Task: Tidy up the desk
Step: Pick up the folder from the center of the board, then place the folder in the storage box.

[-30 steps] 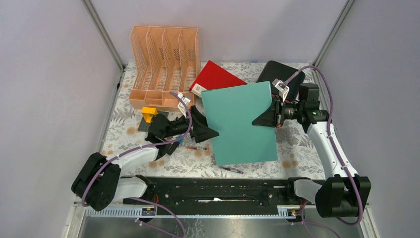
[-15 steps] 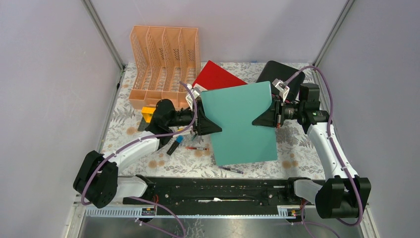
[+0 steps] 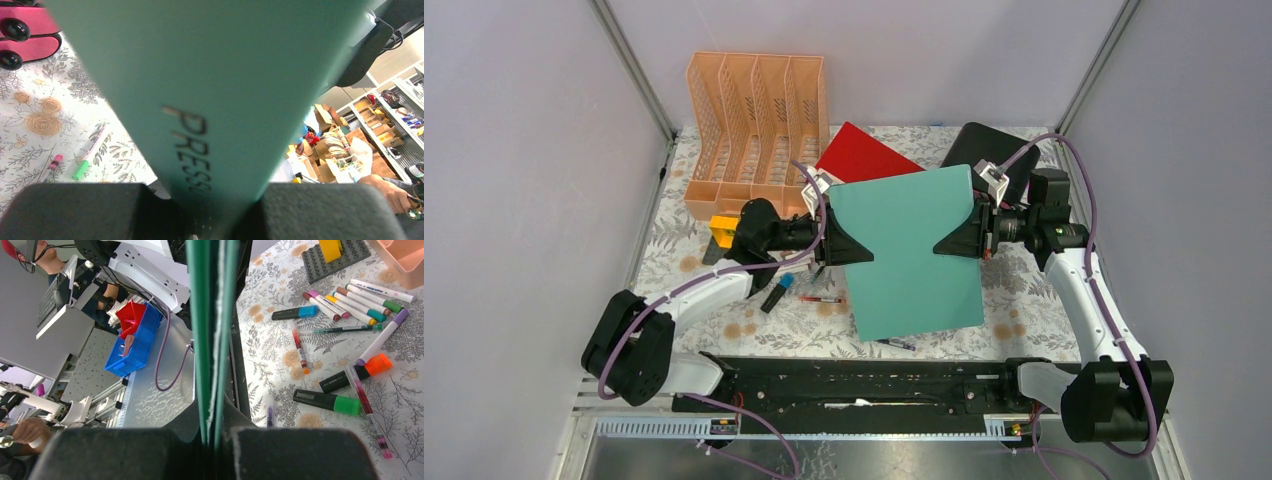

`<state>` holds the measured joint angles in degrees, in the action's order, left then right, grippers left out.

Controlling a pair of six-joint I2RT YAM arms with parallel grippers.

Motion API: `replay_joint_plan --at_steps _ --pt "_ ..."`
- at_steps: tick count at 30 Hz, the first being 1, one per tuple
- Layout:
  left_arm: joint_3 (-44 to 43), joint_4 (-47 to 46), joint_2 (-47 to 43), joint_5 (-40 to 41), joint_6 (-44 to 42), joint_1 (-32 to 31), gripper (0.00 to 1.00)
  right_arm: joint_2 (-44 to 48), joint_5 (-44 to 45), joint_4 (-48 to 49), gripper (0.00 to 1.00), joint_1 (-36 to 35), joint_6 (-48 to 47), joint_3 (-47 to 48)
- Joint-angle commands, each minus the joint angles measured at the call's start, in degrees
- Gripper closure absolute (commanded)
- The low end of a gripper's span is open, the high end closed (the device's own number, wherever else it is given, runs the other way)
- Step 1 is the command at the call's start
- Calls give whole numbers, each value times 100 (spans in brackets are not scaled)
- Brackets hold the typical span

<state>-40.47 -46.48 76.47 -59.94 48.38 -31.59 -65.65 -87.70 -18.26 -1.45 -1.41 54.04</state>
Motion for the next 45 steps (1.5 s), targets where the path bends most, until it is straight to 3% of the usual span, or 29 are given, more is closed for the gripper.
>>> replay_joint_plan --at_steps 1,6,7,8,11,15,20,24,27,33,45 --pt "12 -611 -277 -37 134 50 100 159 -47 217 79 -32 43 11" --pt "139 -2 -740 265 -162 134 100 235 202 202 23 -30 31 26" --pt "164 226 -856 340 -257 174 100 299 348 161 5 -30 -7 32" --pt "186 461 -1000 458 -363 231 100 331 587 25 1 -30 -179 59" --pt "301 1166 -1460 813 -600 520 100 384 1712 -750 0 -30 -925 339" --pt "266 2355 -2050 1390 -1020 906 100 327 2784 -847 0 -13 -1047 390" --pt "-444 4169 -2510 2870 -1831 1148 100 339 3175 -770 0 -17 -1063 340" --pt "-1122 4818 -2472 4075 -2347 1171 100 390 3151 -714 0 -13 -1072 288" --pt "-1530 4848 -2256 4622 -2695 1192 100 416 3132 -684 0 -13 -1065 266" --pt "-2262 4599 -1687 4754 -3297 1439 100 437 3081 -635 0 -12 -1028 224" --pt "-2787 3405 -1016 4813 -3877 2913 100 511 3092 -587 0 -13 -984 213"
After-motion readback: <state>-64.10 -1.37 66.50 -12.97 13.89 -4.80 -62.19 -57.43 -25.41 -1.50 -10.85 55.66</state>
